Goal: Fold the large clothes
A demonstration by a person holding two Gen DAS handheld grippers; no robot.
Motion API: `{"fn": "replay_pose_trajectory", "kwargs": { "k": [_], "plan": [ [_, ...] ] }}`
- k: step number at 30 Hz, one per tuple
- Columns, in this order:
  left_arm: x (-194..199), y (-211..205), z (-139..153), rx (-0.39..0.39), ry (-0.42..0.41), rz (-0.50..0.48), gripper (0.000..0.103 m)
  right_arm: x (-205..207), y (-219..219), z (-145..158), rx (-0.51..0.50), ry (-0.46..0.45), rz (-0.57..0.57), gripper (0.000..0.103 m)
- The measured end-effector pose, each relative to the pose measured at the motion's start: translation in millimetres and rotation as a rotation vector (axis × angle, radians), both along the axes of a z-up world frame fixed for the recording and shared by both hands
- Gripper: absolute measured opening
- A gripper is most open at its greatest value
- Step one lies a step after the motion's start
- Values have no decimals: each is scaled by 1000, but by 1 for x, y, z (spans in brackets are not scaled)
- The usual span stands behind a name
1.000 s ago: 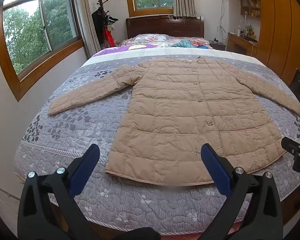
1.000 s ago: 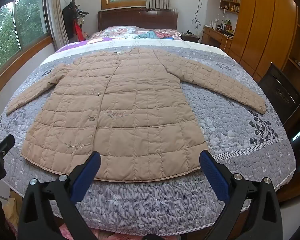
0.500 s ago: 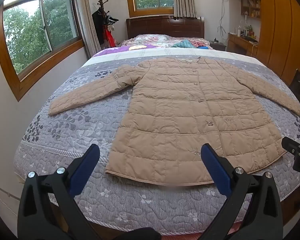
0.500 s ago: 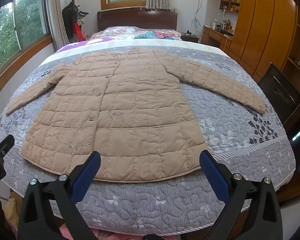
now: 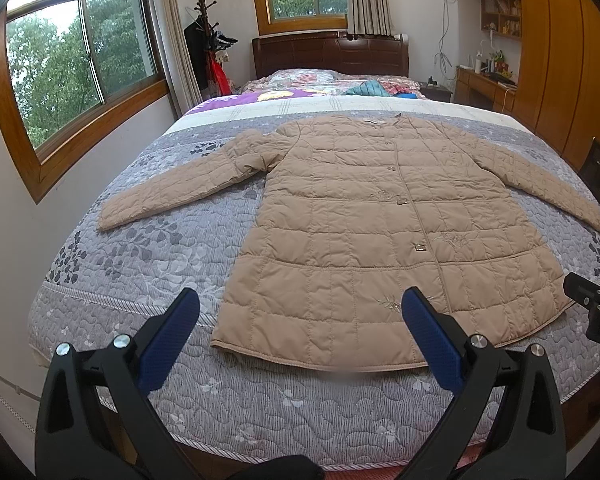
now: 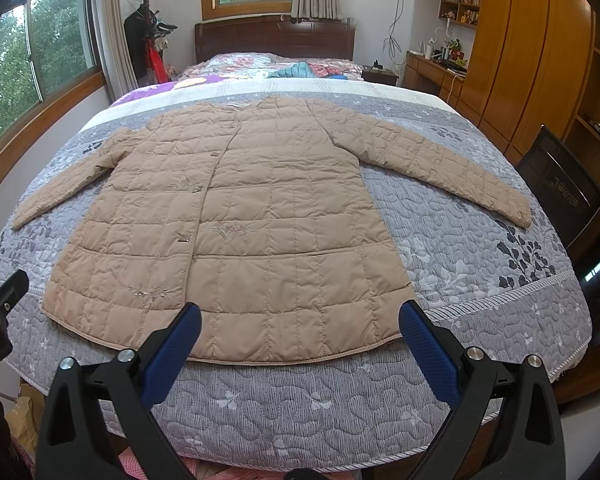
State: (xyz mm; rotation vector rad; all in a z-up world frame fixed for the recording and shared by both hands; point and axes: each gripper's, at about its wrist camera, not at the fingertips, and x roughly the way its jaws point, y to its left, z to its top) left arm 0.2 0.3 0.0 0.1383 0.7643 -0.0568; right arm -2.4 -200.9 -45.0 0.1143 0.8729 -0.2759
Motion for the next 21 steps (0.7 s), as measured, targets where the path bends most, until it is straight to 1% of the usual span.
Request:
{"fn": "replay_pose_trajectory", "kwargs": {
  "k": [18, 21],
  "plan": [
    [-3, 1, 2, 0, -1, 0, 100, 1, 0, 0, 0, 0, 0, 99],
    [2, 2, 4, 1, 0, 0, 100, 1, 0, 0, 0, 0, -1, 99]
  ]
}}
